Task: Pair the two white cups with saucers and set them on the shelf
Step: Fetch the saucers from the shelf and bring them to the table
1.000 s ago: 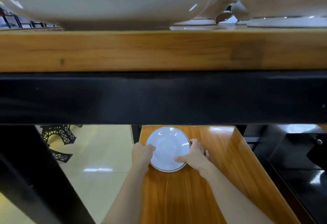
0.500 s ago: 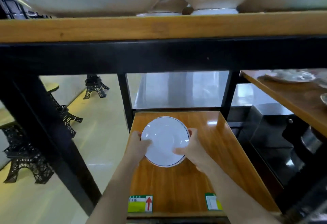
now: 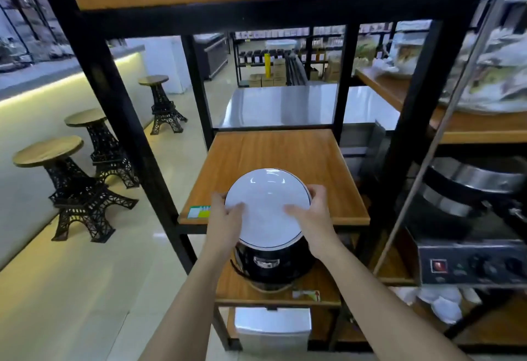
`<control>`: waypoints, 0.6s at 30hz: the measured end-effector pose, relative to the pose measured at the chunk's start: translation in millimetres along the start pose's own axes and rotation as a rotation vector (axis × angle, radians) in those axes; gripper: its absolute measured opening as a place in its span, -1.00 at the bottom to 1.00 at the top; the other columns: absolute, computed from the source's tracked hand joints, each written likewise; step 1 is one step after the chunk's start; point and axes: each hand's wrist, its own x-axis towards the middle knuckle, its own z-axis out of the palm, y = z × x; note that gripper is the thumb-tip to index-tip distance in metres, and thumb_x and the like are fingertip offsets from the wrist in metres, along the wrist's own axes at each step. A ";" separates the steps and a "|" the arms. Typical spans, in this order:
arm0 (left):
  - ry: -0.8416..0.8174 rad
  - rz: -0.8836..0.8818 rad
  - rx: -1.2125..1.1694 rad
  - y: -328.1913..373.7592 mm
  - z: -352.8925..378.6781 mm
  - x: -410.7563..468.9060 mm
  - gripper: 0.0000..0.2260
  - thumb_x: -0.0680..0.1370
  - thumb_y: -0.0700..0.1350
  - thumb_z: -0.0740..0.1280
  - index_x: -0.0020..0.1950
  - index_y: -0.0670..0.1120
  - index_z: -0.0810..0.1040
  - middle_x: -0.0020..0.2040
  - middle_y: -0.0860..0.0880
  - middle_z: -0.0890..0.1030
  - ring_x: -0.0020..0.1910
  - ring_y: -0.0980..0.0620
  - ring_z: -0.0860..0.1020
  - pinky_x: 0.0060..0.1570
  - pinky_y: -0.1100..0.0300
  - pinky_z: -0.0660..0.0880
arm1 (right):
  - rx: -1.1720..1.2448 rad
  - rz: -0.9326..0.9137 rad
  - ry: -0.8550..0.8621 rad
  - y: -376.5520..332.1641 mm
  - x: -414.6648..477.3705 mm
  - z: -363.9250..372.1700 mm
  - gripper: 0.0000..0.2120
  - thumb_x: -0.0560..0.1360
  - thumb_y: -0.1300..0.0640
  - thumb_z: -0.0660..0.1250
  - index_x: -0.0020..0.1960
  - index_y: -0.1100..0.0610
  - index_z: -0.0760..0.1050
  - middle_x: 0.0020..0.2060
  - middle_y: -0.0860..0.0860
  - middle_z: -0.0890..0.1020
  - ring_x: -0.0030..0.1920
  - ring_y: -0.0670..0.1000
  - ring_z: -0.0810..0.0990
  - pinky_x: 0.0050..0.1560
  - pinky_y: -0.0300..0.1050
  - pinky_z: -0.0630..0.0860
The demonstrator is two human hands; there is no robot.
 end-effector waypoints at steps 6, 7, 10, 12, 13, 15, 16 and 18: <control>-0.088 0.000 0.003 -2.3 3.5 -71.7 -0.82 0.51 -0.17 0.24 -0.09 0.12 0.33 -0.07 0.05 0.51 -0.10 0.05 0.51 -0.16 0.08 0.47 | -0.044 -0.006 0.099 -4.9 -80.6 -33.9 -0.55 0.36 0.30 0.41 -0.01 -0.08 0.23 -0.08 -0.17 0.43 -0.10 -0.17 0.46 -0.30 -0.39 0.38; -0.122 0.020 -0.007 0.5 7.8 -83.1 -0.83 0.51 -0.17 0.24 -0.06 0.11 0.34 -0.07 0.04 0.51 -0.12 0.07 0.51 -0.23 0.14 0.44 | -0.068 -0.010 0.134 -8.6 -93.1 -42.4 -0.54 0.36 0.27 0.42 0.03 -0.07 0.22 -0.08 -0.18 0.42 -0.08 -0.16 0.46 -0.28 -0.36 0.37; -0.226 0.060 -0.032 7.4 23.4 -119.9 -0.85 0.52 -0.19 0.22 0.06 -0.02 0.35 -0.11 0.07 0.49 -0.17 0.14 0.48 -0.35 0.23 0.35 | -0.078 -0.022 0.252 -16.6 -137.2 -70.4 -0.52 0.35 0.26 0.41 0.07 -0.06 0.21 -0.06 -0.16 0.42 -0.05 -0.13 0.45 -0.24 -0.30 0.39; -0.324 0.092 -0.020 10.5 34.4 -144.0 -0.87 0.54 -0.20 0.21 0.05 -0.04 0.34 -0.11 0.07 0.47 -0.17 0.13 0.46 -0.34 0.20 0.34 | -0.068 -0.041 0.340 -20.5 -171.4 -88.6 -0.54 0.36 0.30 0.39 0.05 -0.03 0.22 -0.07 -0.11 0.43 -0.06 -0.11 0.45 -0.23 -0.26 0.40; -0.368 0.106 -0.010 11.0 40.6 -157.2 -0.88 0.55 -0.20 0.20 0.03 -0.03 0.33 -0.10 0.06 0.46 -0.16 0.11 0.46 -0.32 0.18 0.35 | -0.060 -0.043 0.379 -22.4 -189.1 -98.5 -0.56 0.36 0.31 0.38 0.03 -0.02 0.22 -0.08 -0.09 0.43 -0.06 -0.09 0.45 -0.21 -0.23 0.41; -0.433 0.107 -0.015 9.5 54.8 -188.2 -0.87 0.55 -0.20 0.20 0.04 -0.01 0.33 -0.08 0.05 0.46 -0.12 0.07 0.47 -0.28 0.16 0.40 | -0.074 -0.025 0.450 -27.0 -224.8 -120.7 -0.57 0.36 0.31 0.38 0.00 -0.04 0.22 -0.09 -0.10 0.42 -0.06 -0.08 0.46 -0.18 -0.19 0.42; -0.473 0.108 -0.026 9.6 63.7 -204.6 -0.86 0.54 -0.20 0.20 0.05 -0.02 0.33 -0.07 0.04 0.47 -0.10 0.05 0.48 -0.27 0.15 0.41 | -0.085 -0.024 0.493 -30.7 -242.4 -133.2 -0.57 0.36 0.31 0.38 0.01 -0.03 0.22 -0.09 -0.11 0.43 -0.06 -0.10 0.46 -0.19 -0.20 0.42; -0.576 0.115 -0.016 12.0 84.0 -239.9 -0.83 0.53 -0.20 0.21 0.08 -0.03 0.32 -0.05 0.01 0.47 -0.06 0.01 0.49 -0.22 0.12 0.46 | -0.081 -0.028 0.591 -38.0 -280.8 -160.3 -0.55 0.35 0.32 0.39 0.05 0.02 0.22 -0.09 -0.12 0.43 -0.08 -0.15 0.46 -0.25 -0.28 0.39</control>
